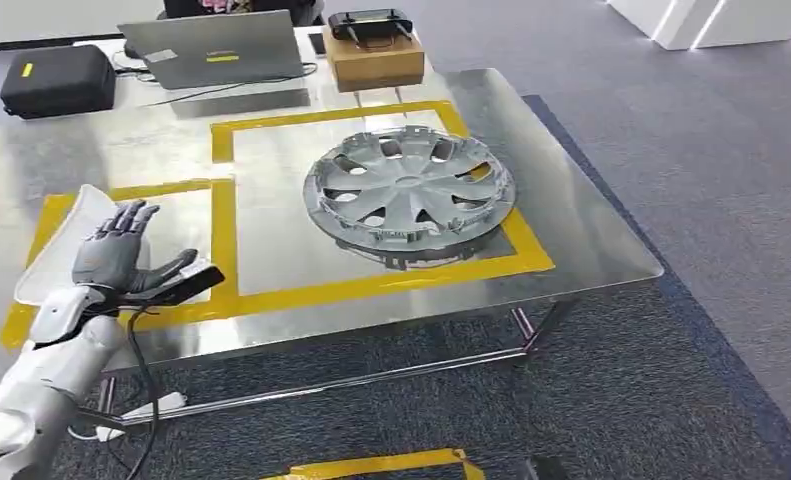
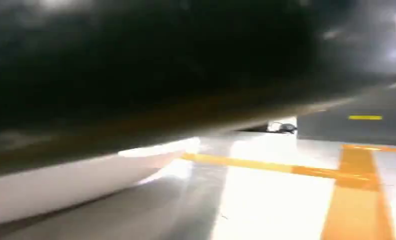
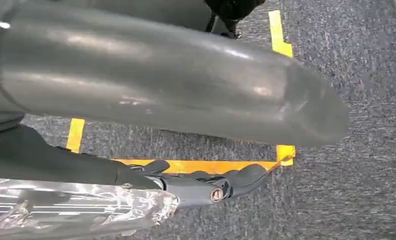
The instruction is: Take the parts from the cabinet and place them on the table.
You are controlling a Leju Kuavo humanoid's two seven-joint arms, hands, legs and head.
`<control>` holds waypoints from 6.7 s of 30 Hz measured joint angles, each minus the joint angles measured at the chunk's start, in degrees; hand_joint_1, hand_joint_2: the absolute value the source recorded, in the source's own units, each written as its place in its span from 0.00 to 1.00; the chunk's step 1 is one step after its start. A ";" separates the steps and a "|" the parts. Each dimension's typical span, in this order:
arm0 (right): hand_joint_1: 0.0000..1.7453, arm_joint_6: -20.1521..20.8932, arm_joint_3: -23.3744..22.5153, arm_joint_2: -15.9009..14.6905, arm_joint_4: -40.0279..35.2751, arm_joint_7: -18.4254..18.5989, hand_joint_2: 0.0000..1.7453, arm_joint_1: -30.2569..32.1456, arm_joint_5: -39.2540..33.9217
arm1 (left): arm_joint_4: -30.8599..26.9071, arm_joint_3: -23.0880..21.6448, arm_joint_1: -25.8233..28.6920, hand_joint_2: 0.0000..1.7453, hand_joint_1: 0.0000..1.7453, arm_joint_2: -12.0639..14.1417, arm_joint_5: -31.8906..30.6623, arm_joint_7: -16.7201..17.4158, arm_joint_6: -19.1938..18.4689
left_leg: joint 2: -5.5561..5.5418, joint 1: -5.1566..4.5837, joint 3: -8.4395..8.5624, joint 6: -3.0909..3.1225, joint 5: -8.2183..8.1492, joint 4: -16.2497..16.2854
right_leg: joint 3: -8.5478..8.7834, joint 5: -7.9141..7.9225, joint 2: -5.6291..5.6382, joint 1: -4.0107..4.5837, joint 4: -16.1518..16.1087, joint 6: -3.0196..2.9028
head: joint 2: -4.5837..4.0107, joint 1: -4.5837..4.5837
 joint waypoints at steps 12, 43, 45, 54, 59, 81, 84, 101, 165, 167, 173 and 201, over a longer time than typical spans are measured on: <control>0.00 -0.61 -4.06 -0.02 0.02 0.17 0.00 2.19 -2.10 | -40.17 -0.70 30.10 0.00 0.00 -0.77 29.63 -16.02 -5.76 | 1.56 1.21 0.78 0.48 1.66 -2.19 | 0.30 -4.33 -0.11 -1.22 6.83 2.84 | 0.00 0.28; 0.00 -1.40 -4.96 0.13 0.09 3.21 0.00 1.94 4.85 | -41.92 44.77 38.41 0.00 0.00 -17.51 45.98 -25.20 -21.66 | 0.06 -0.66 0.05 1.57 1.96 -2.38 | 1.97 -3.98 0.42 0.33 10.06 0.45 | 0.00 -0.55; 0.00 -1.40 -4.74 0.13 0.09 3.41 0.00 1.56 5.42 | -38.34 48.80 36.86 0.00 0.00 -18.12 43.87 -25.20 -22.77 | -0.03 -1.03 -0.27 1.18 2.75 -2.09 | 11.30 -5.74 0.17 0.99 -1.72 -0.51 | -0.02 -0.46; 0.00 -0.02 -3.87 0.74 0.48 3.34 0.00 1.10 6.21 | -13.05 60.61 32.50 0.00 0.00 -17.53 37.06 -25.20 -17.83 | -0.67 -0.27 -4.67 -1.22 -7.00 9.15 | 8.32 -2.89 -0.17 0.76 -4.36 -2.47 | -0.02 -1.01; 0.00 0.11 -3.58 1.09 0.61 3.28 0.00 1.07 6.93 | 2.91 65.12 29.59 0.00 0.00 -16.65 34.57 -24.85 -13.63 | -0.70 0.76 0.32 -2.09 -2.79 9.33 | 3.34 -0.93 -0.49 0.35 -2.07 -1.70 | -0.02 -1.14; 0.00 0.15 -3.23 1.22 0.81 3.06 0.00 0.82 7.08 | 19.09 68.74 26.70 0.00 0.00 -15.12 33.67 -24.76 -11.66 | -1.65 -1.14 -2.47 0.81 4.93 -1.68 | 10.45 -4.43 0.25 1.36 -5.50 -2.92 | -0.02 -1.03; 0.00 0.18 -3.23 1.29 0.81 3.08 0.00 0.73 7.08 | 19.46 68.79 26.73 0.00 0.00 -15.08 33.67 -24.76 -11.67 | -1.61 -0.50 -4.71 -0.76 -5.00 6.07 | 8.58 -2.38 -0.36 1.41 -5.21 -3.23 | -0.02 -1.77; 0.00 -0.13 -3.19 2.34 0.92 4.70 0.00 1.03 7.50 | 28.69 64.87 25.89 0.00 0.00 -18.45 19.83 -13.70 -13.44 | -1.26 0.41 0.26 1.37 -0.50 0.50 | -4.42 -11.86 -0.20 -0.28 15.78 1.16 | 0.00 -1.55; 0.00 -1.07 -4.37 3.69 0.83 3.37 0.00 1.56 5.95 | 30.94 56.83 27.44 0.00 0.00 -22.32 8.89 -10.25 -10.59 | -4.38 0.06 0.77 1.71 0.14 -0.01 | -0.26 -9.85 0.10 0.49 13.58 0.63 | -0.02 -1.38; 0.00 -1.01 -4.37 3.69 0.83 3.17 0.00 1.52 5.99 | 30.94 56.83 27.32 0.00 0.00 -22.40 8.47 -10.29 -10.59 | -6.02 0.08 0.84 1.42 0.32 0.00 | 4.47 -4.45 2.20 0.28 3.20 0.30 | 0.00 -1.35; 0.00 -0.92 -4.72 3.80 0.81 2.86 0.00 1.44 6.10 | 30.94 56.85 27.45 0.00 0.00 -22.42 7.77 -10.38 -10.35 | -8.15 0.18 -0.79 -0.49 0.80 0.71 | 6.18 -4.31 2.30 -0.29 -0.66 -1.01 | 0.00 -1.29; 0.00 -0.59 -5.16 3.80 0.77 1.92 0.00 1.48 6.78 | 30.92 56.92 27.12 0.00 0.00 -22.91 4.69 -10.97 -9.61 | -8.30 -0.31 -0.27 0.75 0.60 0.35 | 5.22 -4.62 5.44 0.20 0.08 -0.30 | 0.00 -1.36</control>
